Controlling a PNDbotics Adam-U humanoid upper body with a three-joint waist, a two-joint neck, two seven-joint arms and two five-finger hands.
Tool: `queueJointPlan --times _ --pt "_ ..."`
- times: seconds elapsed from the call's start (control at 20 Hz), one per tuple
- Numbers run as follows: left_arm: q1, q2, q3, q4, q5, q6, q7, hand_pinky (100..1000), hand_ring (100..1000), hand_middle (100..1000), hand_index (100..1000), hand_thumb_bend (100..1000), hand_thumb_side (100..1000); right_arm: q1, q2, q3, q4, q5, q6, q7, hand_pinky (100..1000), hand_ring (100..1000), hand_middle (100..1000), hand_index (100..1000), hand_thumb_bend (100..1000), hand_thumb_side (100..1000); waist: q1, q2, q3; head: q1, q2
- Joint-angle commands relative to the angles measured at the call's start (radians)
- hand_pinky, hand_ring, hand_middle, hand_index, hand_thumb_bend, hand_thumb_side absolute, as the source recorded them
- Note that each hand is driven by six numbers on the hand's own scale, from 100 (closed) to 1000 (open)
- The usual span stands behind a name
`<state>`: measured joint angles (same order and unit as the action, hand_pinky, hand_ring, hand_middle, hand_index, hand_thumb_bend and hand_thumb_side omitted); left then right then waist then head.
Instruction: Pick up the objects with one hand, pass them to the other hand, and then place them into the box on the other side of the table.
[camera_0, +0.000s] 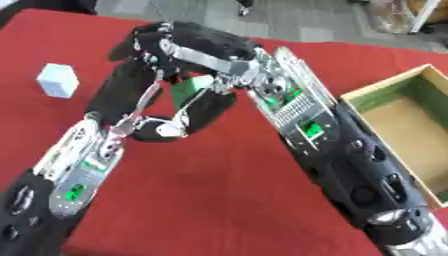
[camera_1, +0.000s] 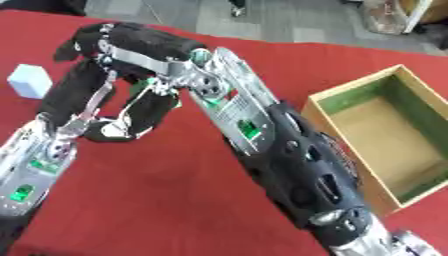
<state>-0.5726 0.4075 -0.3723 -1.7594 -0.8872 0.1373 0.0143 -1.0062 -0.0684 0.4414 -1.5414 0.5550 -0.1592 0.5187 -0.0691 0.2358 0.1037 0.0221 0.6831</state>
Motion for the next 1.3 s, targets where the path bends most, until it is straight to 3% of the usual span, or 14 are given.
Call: queueJointPlan --times 0.05,0.6,1.3 --pt "0.0 0.044 0.023 -0.048 0.008 0.005 0.013 702 542 461 443 507 143 -0.001 -0.051 -0.019 -0.04 -0.003 0.004 0.001 861 861 806 867 512 246 -0.005 -0.016 -0.002 0.008 -0.002" --pt "0.048 0.094 0.049 -0.074 0.013 0.028 0.047 698 535 455 442 498 147 0.052 -0.112 -0.03 -0.087 0.011 0.016 0.004 854 836 771 851 512 258 -0.002 -0.013 -0.007 -0.004 -0.009" --pt "0.038 0.079 0.052 -0.104 0.07 0.009 0.082 697 526 445 437 493 152 0.051 -0.096 -0.026 -0.074 -0.003 0.04 -0.069 851 826 743 825 484 192 0.0 -0.004 -0.002 -0.021 -0.003"
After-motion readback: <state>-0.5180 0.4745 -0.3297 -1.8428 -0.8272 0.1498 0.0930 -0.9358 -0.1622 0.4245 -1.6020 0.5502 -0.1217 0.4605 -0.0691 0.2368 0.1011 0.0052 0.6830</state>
